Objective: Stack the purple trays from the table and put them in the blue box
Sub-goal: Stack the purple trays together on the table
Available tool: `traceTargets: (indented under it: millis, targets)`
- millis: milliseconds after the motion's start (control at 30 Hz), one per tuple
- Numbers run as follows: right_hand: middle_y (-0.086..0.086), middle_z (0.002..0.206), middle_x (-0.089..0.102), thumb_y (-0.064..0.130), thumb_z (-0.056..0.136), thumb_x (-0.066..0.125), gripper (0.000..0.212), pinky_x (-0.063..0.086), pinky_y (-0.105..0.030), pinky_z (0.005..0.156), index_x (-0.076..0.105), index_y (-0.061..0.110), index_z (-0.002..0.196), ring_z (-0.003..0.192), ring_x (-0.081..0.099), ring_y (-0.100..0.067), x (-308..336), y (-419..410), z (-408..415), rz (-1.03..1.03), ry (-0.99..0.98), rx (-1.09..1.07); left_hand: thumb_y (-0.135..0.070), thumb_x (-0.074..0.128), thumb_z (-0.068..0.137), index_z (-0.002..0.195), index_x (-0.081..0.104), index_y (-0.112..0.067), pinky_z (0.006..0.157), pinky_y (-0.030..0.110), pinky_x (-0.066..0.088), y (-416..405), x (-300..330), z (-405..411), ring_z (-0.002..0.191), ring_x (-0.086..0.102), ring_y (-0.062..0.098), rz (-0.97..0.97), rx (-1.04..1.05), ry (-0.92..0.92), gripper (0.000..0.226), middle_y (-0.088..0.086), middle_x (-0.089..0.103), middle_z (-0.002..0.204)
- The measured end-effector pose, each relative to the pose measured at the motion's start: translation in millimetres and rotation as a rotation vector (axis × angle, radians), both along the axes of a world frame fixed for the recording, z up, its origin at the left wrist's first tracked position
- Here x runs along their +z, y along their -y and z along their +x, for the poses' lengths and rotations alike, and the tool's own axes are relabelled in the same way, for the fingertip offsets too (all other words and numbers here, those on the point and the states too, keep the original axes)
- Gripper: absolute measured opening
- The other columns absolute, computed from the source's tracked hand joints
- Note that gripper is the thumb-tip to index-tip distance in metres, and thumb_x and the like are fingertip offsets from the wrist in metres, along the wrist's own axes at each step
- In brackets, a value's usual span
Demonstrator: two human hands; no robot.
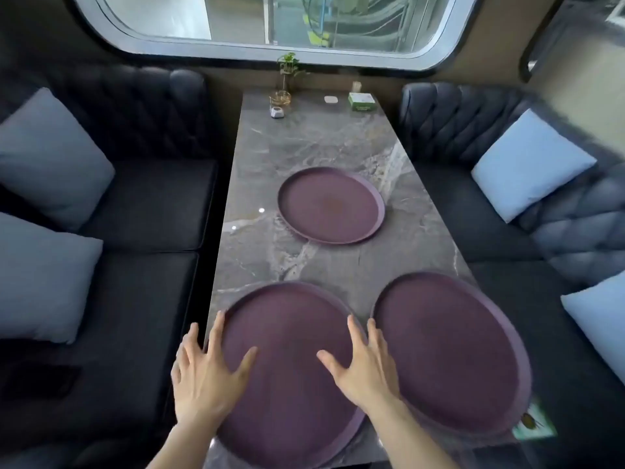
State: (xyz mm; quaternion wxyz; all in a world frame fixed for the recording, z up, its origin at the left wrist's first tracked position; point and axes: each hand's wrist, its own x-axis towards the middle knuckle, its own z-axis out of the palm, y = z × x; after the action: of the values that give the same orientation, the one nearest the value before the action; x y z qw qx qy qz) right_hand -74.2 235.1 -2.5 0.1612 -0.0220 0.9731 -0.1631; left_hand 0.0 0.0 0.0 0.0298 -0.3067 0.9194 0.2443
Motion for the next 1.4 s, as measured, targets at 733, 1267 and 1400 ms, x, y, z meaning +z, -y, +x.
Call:
traceTargets:
  millis: [733, 1267, 1400]
  targets:
    - [-0.003, 0.152, 0.028, 0.076, 0.073, 0.064, 0.110, 0.045, -0.051, 0.102, 0.018, 0.024, 0.158, 0.135, 0.032, -0.032, -43, 7, 10, -0.137, 0.114, -0.367, -0.041, 0.083, 0.069, 0.132, 0.046, -0.049, 0.113, 0.055, 0.031, -9, -48, 4, 0.137, 0.029, 0.035, 0.468, 0.563, -0.184, 0.073, 0.012, 0.031, 0.146]
    - [-0.011, 0.155, 0.036, 0.074, 0.081, 0.056, 0.101, 0.045, -0.049, 0.102, 0.019, 0.023, 0.160, 0.135, 0.044, -0.037, 25, -53, -8, -0.257, -0.169, -0.610, -0.035, 0.082, 0.074, 0.125, 0.055, -0.039, 0.109, 0.043, 0.034, -61, 32, -74, 0.133, 0.041, 0.029, 0.534, 0.310, -0.514, 0.058, 0.012, 0.043, 0.141]
    - [-0.011, 0.156, 0.039, 0.073, 0.082, 0.056, 0.098, 0.046, -0.051, 0.103, 0.023, 0.022, 0.159, 0.139, 0.041, -0.038, 38, -115, -15, -0.240, -0.176, -0.698, -0.033, 0.082, 0.075, 0.125, 0.052, -0.040, 0.110, 0.045, 0.033, -116, 27, -94, 0.126, 0.040, 0.025, 0.618, 0.220, -0.461, 0.059, 0.010, 0.038, 0.141]
